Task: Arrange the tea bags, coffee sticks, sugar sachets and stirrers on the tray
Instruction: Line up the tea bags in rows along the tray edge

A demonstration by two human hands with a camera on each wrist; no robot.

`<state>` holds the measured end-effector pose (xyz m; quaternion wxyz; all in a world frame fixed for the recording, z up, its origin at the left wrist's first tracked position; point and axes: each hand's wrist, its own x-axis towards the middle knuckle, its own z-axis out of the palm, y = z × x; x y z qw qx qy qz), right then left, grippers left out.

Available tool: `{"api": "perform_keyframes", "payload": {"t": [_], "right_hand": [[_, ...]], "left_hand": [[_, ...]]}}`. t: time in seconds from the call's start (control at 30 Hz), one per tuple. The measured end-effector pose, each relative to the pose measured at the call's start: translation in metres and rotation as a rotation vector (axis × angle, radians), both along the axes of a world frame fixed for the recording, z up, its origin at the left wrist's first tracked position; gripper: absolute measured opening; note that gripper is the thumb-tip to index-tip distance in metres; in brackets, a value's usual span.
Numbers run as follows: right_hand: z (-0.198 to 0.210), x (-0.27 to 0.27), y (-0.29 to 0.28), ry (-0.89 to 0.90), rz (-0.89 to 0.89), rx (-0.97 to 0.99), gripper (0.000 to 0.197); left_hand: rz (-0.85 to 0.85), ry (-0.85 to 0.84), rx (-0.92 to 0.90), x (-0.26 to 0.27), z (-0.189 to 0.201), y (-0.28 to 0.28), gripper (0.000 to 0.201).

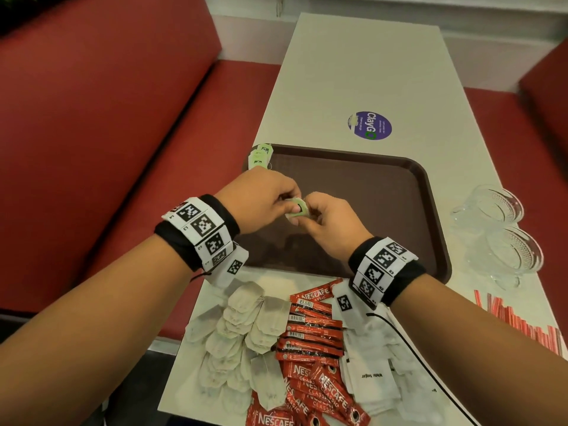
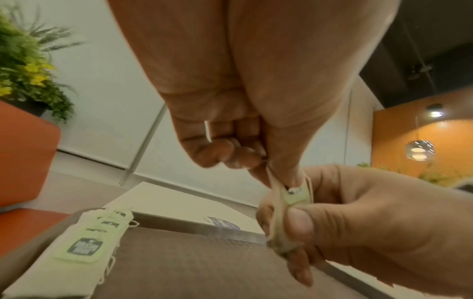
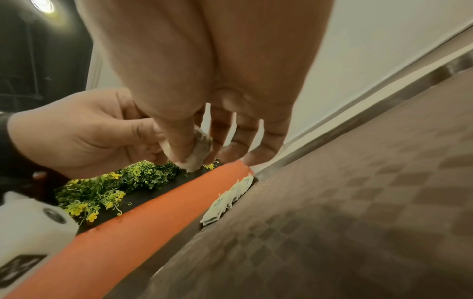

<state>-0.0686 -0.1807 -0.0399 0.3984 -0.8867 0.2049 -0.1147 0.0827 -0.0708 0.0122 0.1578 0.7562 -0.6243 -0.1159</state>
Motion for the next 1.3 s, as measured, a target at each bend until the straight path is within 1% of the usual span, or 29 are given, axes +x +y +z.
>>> {"api": "perform_keyframes", "payload": {"t": [0.1,0.17,0.23,0.3,0.33,0.37,0.43,0.47,0.53,0.7,0.87,0.97,1.03,1.1,1.17,1.2,1.3], "right_hand": [[-0.003,0.004,-0.003,-0.010,0.007,-0.070,0.022],[-0.001,0.003,-0.004,0.041,-0.003,-0.071,0.023],[-0.001,-0.003,-0.005,0.177,0.048,-0.047,0.032],[-0.002,-0.009,-0.005,0.372,0.165,-0.057,0.035],[-0.003,-0.012,-0.005,0.458,0.232,-0.087,0.034],[-0.004,-0.015,-0.004,0.526,0.292,-0.120,0.032],[-0.006,-0.018,-0.002,0.590,0.355,-0.167,0.029],[-0.007,-0.019,-0.001,0.587,0.362,-0.177,0.027],[-0.008,-0.018,0.000,0.571,0.365,-0.177,0.023],[-0.010,-0.017,-0.002,0.562,0.361,-0.161,0.020],[-0.010,-0.017,-0.002,0.549,0.361,-0.149,0.020],[-0.010,-0.017,-0.002,0.551,0.363,-0.144,0.021],[-0.011,-0.018,-0.002,0.557,0.363,-0.137,0.021],[-0.010,-0.018,-0.002,0.563,0.363,-0.133,0.021],[-0.010,-0.017,-0.002,0.570,0.363,-0.135,0.020],[-0.009,-0.017,-0.002,0.574,0.363,-0.133,0.020],[-0.008,-0.017,0.000,0.580,0.363,-0.132,0.017]], "left_hand": [[-0.010,0.008,0.020,-0.002,0.003,0.001,0.010],[0.026,0.010,0.023,0.004,0.008,0.002,0.009],[0.120,-0.013,0.017,0.017,0.011,0.004,0.010],[0.227,-0.086,0.026,0.034,0.013,0.006,0.012],[0.266,-0.121,0.063,0.041,0.013,0.007,0.014],[0.288,-0.145,0.138,0.048,0.011,0.007,0.017],[0.275,-0.159,0.344,0.057,0.005,0.006,0.022],[0.260,-0.155,0.425,0.060,0.000,0.005,0.023],[0.261,-0.135,0.494,0.067,-0.011,-0.001,0.023],[0.373,-0.104,0.399,0.080,-0.032,-0.021,0.020],[0.440,-0.143,0.443,0.088,-0.040,-0.037,0.014],[0.477,-0.191,0.462,0.088,-0.042,-0.038,0.020],[0.488,-0.227,0.421,0.086,-0.043,-0.039,0.026],[0.481,-0.223,0.418,0.081,-0.046,-0.040,0.037],[0.470,-0.205,0.476,0.075,-0.051,-0.041,0.047],[0.467,-0.195,0.497,0.073,-0.054,-0.041,0.048],[0.468,-0.180,0.493,0.071,-0.058,-0.040,0.038]]}}
